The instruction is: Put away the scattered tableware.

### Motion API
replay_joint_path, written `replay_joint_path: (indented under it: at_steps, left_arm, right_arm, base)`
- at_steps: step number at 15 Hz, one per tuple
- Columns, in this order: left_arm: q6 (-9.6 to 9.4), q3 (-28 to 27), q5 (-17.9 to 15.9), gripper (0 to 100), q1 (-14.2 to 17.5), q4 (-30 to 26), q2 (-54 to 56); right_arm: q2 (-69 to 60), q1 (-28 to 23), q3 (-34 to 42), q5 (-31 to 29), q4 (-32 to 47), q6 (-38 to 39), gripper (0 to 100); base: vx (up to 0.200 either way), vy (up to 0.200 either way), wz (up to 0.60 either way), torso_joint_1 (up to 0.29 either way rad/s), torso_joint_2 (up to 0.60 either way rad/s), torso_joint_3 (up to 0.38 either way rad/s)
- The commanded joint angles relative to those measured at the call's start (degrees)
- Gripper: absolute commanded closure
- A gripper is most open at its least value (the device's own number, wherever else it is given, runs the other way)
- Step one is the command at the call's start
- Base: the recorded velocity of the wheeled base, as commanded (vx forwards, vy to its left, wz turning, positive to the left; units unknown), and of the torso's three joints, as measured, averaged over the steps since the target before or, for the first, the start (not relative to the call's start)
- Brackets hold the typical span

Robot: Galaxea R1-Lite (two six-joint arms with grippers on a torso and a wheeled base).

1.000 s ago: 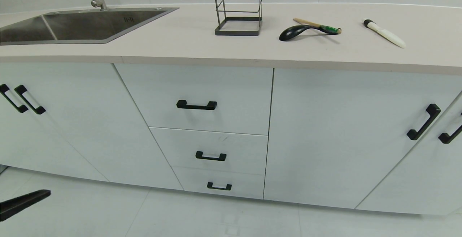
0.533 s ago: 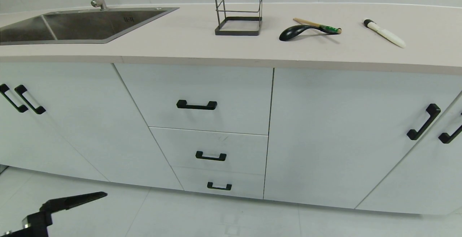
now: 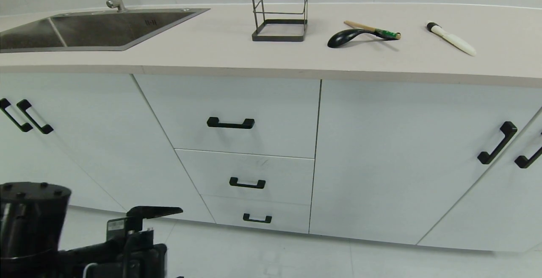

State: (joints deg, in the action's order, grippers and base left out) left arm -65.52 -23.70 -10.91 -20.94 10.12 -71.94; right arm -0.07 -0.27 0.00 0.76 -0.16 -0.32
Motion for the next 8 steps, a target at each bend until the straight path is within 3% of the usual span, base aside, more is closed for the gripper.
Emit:
replay_joint_path:
  at_steps: [1, 8]
  left_arm:
    - [0.05, -2.8, 1.1, 0, -0.7, 1.8, -9.4]
    - [0.13, -5.9, 2.6, 0, -0.6, 6.1, -21.5]
  right_arm:
    - [0.1, 0.0, 0.0, 0.0, 0.0, 0.0, 100]
    - [0.1, 0.0, 0.0, 0.0, 0.0, 0.0, 100]
  base:
    - [0.000, 0.000, 0.00, 0.000, 0.00, 0.000]
    - [0.000, 0.000, 0.00, 0.000, 0.00, 0.000]
